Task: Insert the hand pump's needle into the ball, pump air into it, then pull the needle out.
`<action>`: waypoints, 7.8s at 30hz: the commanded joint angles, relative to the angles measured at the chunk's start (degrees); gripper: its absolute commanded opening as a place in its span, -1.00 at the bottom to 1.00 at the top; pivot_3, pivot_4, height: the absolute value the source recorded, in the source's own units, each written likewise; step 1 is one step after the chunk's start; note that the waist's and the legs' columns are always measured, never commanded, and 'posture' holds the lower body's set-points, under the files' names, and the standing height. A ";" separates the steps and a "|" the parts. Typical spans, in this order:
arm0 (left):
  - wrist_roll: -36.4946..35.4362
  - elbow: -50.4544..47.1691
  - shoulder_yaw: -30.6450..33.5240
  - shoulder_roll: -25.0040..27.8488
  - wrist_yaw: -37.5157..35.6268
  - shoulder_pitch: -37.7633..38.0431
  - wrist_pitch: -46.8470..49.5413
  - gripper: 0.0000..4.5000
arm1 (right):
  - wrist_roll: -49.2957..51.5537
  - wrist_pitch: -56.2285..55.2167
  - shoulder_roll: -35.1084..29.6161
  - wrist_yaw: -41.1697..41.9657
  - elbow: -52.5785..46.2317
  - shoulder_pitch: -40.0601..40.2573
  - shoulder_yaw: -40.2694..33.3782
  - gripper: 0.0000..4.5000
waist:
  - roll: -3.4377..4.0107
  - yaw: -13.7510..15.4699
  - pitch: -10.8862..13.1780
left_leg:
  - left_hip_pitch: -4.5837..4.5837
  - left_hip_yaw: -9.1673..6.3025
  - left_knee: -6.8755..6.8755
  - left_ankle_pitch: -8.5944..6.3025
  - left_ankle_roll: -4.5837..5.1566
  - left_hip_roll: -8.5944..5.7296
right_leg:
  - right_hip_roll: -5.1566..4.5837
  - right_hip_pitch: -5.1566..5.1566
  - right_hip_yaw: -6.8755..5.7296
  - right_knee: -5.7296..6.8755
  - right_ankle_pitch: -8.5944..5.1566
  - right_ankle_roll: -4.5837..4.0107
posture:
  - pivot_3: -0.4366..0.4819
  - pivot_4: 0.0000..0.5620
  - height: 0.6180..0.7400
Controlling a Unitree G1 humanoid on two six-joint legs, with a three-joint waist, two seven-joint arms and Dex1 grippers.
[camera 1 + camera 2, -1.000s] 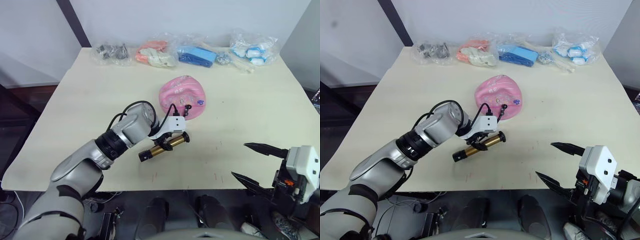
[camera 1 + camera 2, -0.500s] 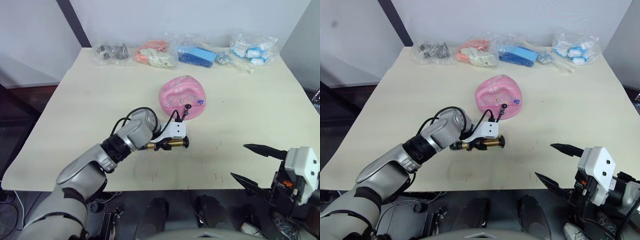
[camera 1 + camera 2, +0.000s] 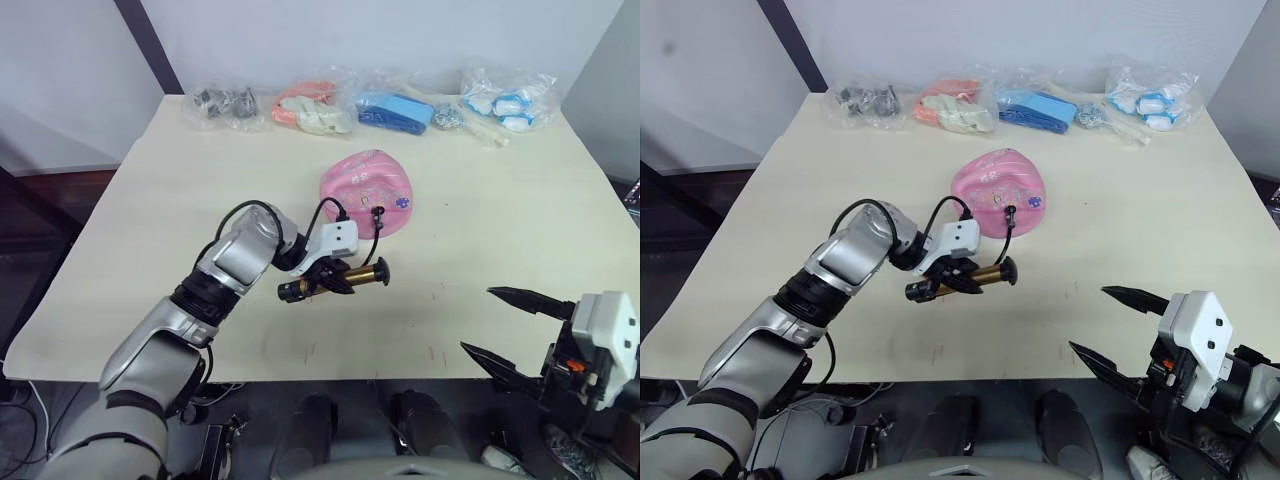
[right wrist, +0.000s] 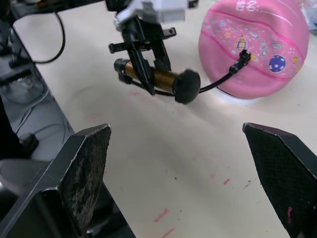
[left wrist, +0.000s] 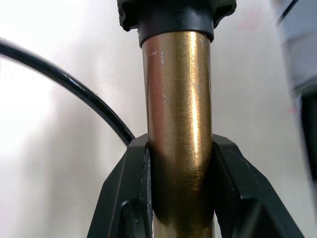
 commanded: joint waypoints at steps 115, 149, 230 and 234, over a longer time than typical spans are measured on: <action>-6.73 20.98 9.34 -27.23 6.00 12.57 -34.99 1.00 | 7.90 6.78 -8.74 10.27 30.53 -38.84 12.83 -0.05 | -0.03 0.08 -0.08 | 0.01 0.03 0.07 0.00 0.01 -0.06 | 0.00 0.03 0.03 -0.07 0.06 0.05 | -0.05 -0.47 1.00; 3.54 32.60 6.63 -37.95 21.09 11.07 -43.49 0.22 | 10.00 9.75 -2.09 9.20 30.48 -43.08 11.01 -0.05 | -0.03 0.09 -0.08 | 0.01 0.03 0.07 0.00 0.01 -0.08 | -0.02 0.03 0.06 -0.04 0.08 0.09 | -0.05 -0.47 1.00; 18.46 66.42 9.35 -43.47 28.24 0.94 -62.08 -0.51 | -1.80 10.19 -0.06 9.46 37.22 -43.45 14.45 -0.05 | -0.04 0.06 -0.11 | 0.04 0.03 0.07 0.00 0.01 -0.12 | -0.04 0.02 0.05 0.01 0.10 0.12 | -0.05 -0.47 1.00; 18.65 66.27 9.14 -43.24 28.28 1.40 -62.07 -0.51 | -2.32 9.97 0.46 9.48 37.31 -43.47 14.92 -0.05 | -0.03 0.06 -0.13 | 0.05 0.03 0.07 0.00 0.01 -0.12 | -0.04 0.03 0.05 0.02 0.11 0.12 | -0.05 -0.47 1.00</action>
